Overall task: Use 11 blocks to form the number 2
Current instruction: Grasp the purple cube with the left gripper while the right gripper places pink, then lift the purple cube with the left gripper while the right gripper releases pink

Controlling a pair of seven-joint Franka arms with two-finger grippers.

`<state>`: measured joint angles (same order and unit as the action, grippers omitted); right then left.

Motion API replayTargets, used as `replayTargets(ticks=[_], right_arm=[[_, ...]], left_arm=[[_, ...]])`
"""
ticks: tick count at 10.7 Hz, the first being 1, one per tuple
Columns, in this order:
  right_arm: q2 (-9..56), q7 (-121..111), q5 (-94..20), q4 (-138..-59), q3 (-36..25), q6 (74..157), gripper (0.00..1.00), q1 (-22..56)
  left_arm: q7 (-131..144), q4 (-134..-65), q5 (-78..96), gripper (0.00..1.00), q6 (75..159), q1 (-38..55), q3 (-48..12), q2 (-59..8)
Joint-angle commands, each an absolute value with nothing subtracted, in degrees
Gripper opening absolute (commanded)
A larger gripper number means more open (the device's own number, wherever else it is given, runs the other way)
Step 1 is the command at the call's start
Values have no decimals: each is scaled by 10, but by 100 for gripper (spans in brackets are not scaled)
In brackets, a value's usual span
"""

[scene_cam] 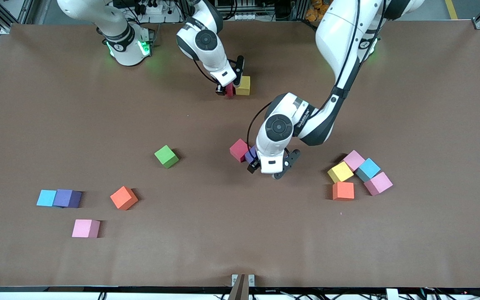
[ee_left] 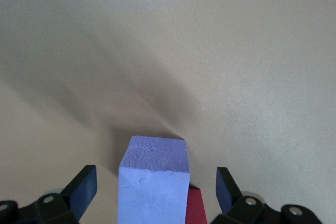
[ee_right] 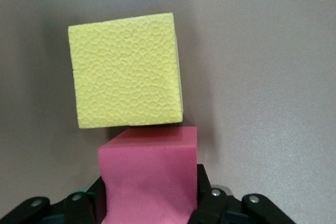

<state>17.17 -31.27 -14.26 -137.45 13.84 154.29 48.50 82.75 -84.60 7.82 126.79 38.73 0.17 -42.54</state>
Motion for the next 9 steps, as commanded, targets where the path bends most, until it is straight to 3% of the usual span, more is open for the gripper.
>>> replayTargets(ticks=[1,9], right_arm=[[175,-301,-147,-1373,134,1550,1,500],[191,-298,-147,-1372,134,1582,0,513]], left_arm=[[848,-820,66,100,1259,399,9,-441],[854,-821,67,100,1282,410,9,-459]])
